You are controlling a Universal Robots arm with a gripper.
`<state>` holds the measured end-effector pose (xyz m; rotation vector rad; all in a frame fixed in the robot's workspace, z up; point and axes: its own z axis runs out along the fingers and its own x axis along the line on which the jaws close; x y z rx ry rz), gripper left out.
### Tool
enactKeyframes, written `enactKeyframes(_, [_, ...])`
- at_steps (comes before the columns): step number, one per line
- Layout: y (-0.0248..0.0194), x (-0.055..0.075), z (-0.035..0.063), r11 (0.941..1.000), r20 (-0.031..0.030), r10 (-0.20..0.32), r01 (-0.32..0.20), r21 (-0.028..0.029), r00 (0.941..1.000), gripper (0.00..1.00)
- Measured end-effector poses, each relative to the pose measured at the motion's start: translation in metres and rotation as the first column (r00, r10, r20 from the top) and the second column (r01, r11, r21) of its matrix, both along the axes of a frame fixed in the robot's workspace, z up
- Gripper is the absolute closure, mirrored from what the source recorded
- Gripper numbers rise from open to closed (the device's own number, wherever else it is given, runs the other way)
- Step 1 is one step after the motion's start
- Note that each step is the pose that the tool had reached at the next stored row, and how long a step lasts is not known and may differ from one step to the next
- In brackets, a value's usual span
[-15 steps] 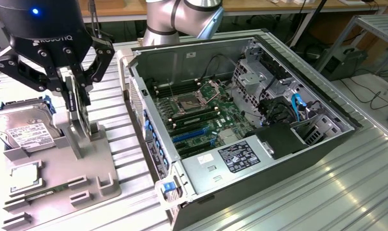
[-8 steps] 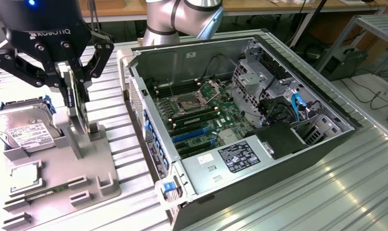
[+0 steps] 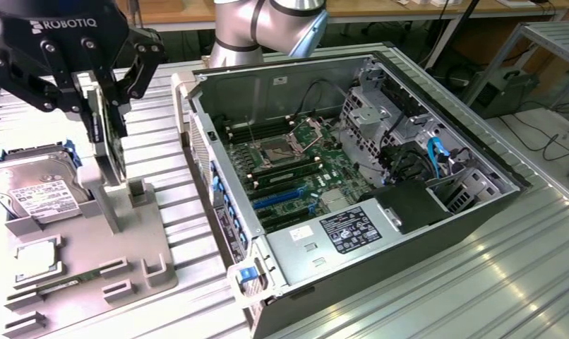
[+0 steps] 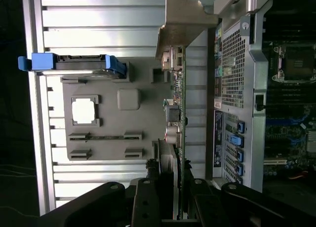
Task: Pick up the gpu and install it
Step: 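Pick up the gpu and move the gpu toward the slot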
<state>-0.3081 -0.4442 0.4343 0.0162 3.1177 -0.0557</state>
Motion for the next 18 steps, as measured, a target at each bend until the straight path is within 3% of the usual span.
enactKeyframes(9, [0.0, 0.0, 0.0165, 1.0, -0.0001, 0.0, 0.0, -0.0001, 1.0, 0.72])
enactKeyframes(18, [0.0, 0.0, 0.0167, 1.0, -0.0001, 0.0, 0.0, 0.0, 1.0, 0.72])
